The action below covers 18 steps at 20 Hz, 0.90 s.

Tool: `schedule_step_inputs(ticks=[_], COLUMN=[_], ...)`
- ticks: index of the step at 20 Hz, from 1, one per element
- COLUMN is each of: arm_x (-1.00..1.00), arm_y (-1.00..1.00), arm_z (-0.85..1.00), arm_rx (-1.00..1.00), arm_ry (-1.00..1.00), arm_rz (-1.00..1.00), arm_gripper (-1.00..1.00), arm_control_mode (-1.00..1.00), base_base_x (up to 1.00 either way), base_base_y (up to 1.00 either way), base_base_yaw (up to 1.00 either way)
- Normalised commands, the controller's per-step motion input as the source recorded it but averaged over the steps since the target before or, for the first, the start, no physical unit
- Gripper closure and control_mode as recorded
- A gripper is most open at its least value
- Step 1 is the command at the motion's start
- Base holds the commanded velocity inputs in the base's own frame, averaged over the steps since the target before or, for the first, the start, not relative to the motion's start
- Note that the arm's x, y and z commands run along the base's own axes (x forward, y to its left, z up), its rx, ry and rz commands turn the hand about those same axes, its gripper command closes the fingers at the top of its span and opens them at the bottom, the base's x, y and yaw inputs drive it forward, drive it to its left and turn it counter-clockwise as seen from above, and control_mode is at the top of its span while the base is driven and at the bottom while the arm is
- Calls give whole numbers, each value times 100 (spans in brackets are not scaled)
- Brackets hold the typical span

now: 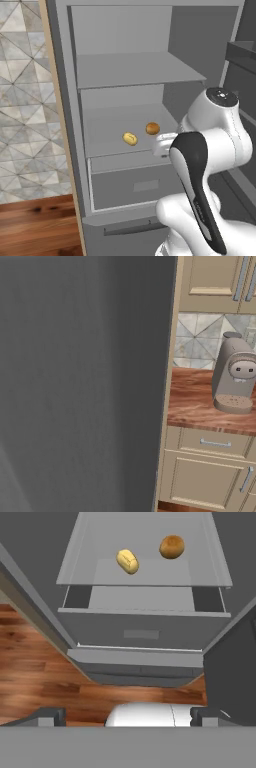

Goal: Place the mayonnaise and ketchup from the counter to the top shelf of the fridge. If the existing items in the fridge are on the top shelf, move them to other shelves.

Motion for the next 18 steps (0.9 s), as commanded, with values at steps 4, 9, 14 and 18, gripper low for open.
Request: schedule_step_inputs(ticks=[4, 9, 14, 18], arm_x=[-4, -34, -12, -19], arm_y=[0, 0, 0, 0], arm_z=[0, 0, 0, 0], arm_rx=[0, 0, 0, 0], arm_ry=[0, 0, 0, 0], arm_rz=[0, 0, 0, 0], arm_gripper=[-100, -100, -100, -100], arm_control_mode=[-100, -100, -100, 100], base_base_x=[0, 0, 0, -11], base_base_y=[0, 0, 0, 0], base_base_yaw=[0, 0, 0, 0])
